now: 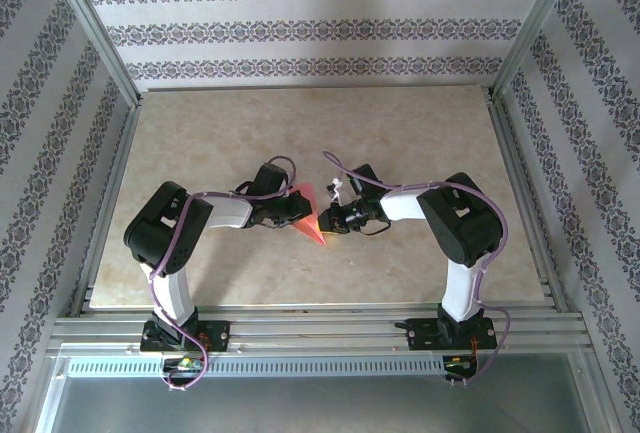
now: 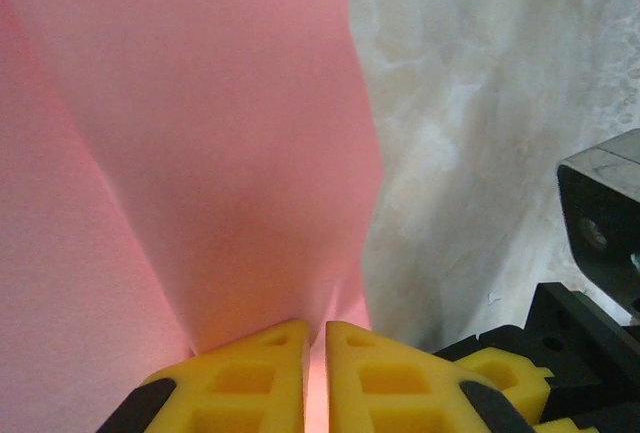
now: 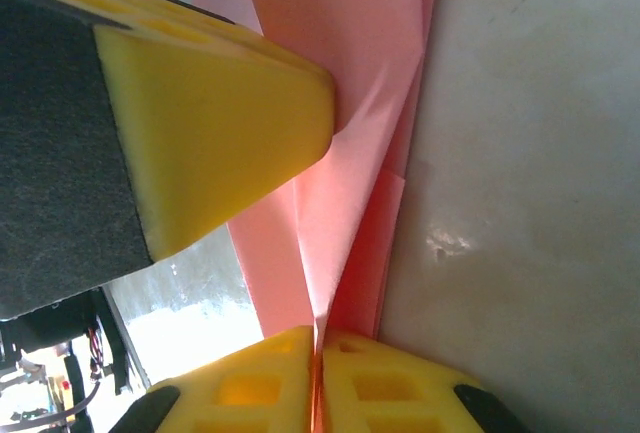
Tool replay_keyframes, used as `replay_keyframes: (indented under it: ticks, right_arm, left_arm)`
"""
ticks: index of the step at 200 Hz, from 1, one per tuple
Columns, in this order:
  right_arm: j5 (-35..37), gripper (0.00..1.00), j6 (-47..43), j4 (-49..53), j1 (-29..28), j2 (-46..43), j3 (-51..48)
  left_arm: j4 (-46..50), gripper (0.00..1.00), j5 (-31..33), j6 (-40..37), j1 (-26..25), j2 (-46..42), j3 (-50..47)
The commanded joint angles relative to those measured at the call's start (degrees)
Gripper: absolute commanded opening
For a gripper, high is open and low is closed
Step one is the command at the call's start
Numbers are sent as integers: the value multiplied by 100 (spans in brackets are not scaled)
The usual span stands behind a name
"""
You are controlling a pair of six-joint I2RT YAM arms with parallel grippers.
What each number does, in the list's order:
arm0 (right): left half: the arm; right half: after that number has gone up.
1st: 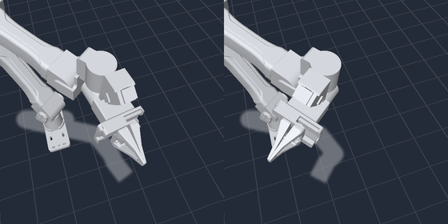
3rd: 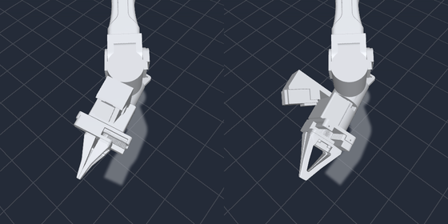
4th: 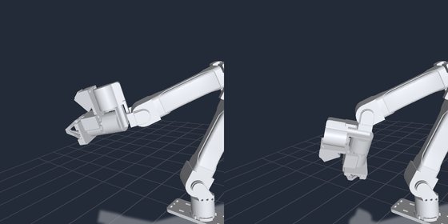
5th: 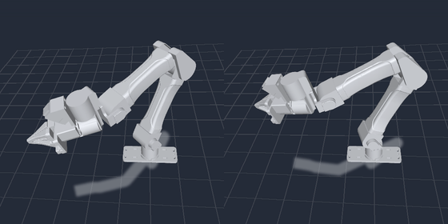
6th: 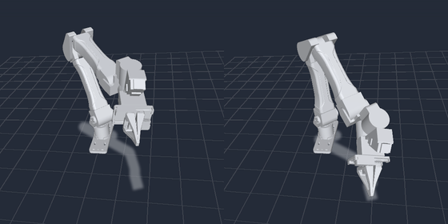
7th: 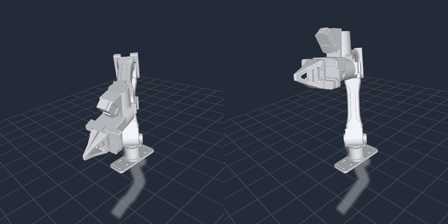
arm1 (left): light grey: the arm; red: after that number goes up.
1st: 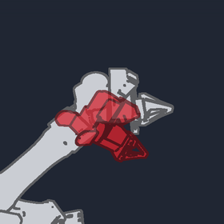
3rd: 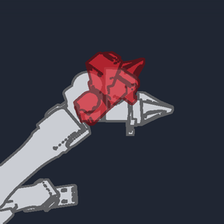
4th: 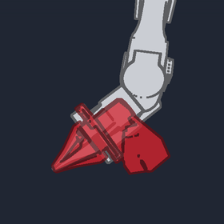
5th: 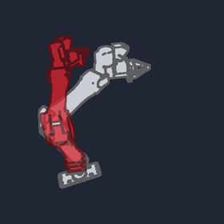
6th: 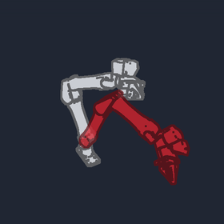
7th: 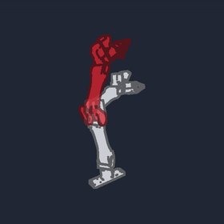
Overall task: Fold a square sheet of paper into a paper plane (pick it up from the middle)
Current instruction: Fourth fold the wing at the center of the table.
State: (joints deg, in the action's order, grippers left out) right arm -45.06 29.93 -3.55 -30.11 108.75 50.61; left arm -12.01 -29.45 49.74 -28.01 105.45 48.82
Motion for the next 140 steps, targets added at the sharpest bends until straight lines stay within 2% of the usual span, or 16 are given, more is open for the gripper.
replay_keyframes:
  ticks: [1,26,63,98,140]
  right_arm:
    - [453,18,-9,151,8,-21,-219]
    - [606,28,137,41,148,-634,-504]
    - [1048,30,259,132,286,-1547,-894]
    - [1080,22,427,204,102,-1810,-766]
    - [1227,7,695,159,-375,-1363,-352]
  left_arm:
    - [687,14,257,-170,80,181,115]
    - [1081,14,385,-243,78,170,199]
    - [1202,14,425,-245,85,169,237]
    - [1144,14,343,-218,78,244,308]
    - [1211,14,331,-191,81,309,332]
